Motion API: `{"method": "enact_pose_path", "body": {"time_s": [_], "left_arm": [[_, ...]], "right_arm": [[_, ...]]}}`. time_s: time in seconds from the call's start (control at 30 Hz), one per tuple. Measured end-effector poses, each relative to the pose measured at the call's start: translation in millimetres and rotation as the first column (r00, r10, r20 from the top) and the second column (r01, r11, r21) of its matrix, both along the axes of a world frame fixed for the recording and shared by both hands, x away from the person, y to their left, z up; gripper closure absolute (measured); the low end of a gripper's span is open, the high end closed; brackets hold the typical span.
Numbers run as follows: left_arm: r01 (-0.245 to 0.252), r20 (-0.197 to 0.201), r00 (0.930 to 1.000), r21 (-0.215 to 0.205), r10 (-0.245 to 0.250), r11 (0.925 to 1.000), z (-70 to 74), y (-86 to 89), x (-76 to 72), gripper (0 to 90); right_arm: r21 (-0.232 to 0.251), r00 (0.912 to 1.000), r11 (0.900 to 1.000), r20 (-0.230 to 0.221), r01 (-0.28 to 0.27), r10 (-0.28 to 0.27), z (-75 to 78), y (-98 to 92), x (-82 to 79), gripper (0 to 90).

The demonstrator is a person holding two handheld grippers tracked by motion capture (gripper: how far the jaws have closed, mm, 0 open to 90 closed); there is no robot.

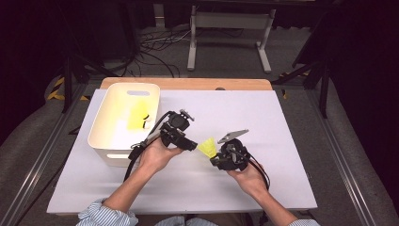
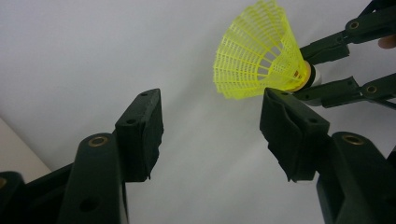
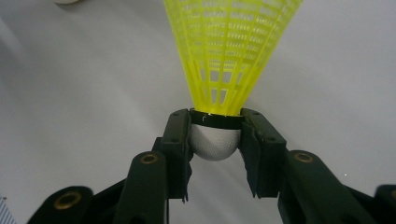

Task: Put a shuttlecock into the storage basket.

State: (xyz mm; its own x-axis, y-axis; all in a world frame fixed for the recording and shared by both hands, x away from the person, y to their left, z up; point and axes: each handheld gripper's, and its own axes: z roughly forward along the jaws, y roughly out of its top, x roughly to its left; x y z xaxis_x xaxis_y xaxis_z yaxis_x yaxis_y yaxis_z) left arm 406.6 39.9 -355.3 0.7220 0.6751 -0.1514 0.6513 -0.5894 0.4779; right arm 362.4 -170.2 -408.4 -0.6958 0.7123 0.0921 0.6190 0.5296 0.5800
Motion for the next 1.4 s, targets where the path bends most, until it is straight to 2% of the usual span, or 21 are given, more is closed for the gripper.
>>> {"method": "enact_pose_path", "body": {"time_s": [0.27,0.67,1.03,1.2,1.4], "left_arm": [[0.015,-0.008,0.9998,0.002,-0.015,0.9999,-2.6,-3.1,-1.2,43.3],[0.052,-0.022,0.9984,-0.027,-0.053,0.9983,-5.6,-6.7,-2.0,51.1],[0.103,-0.038,0.9938,-0.04,-0.104,0.9939,-7.0,-10.1,-3.0,67.2],[0.11,-0.044,0.9928,-0.038,-0.111,0.9933,-6.8,-10.2,-3.5,73.5],[0.118,-0.032,0.9924,-0.03,-0.119,0.9925,-6.0,-9.8,-3.9,81.1]], "right_arm": [[0.006,0.9996,1.0,-0.007,-0.026,0.026,2.3,6.7,0.5,64.7],[0.006,0.9984,0.998,-0.014,-0.055,0.055,4.2,15.6,1.3,64.8],[0.005,0.9976,0.998,-0.018,-0.067,0.067,4.6,19.7,2.2,64.8],[0.003,0.9976,0.998,-0.021,-0.067,0.067,4.2,19.6,2.9,64.8],[-0.003,0.9975,0.998,-0.022,-0.068,0.068,3.4,19.6,3.6,64.8]]}}
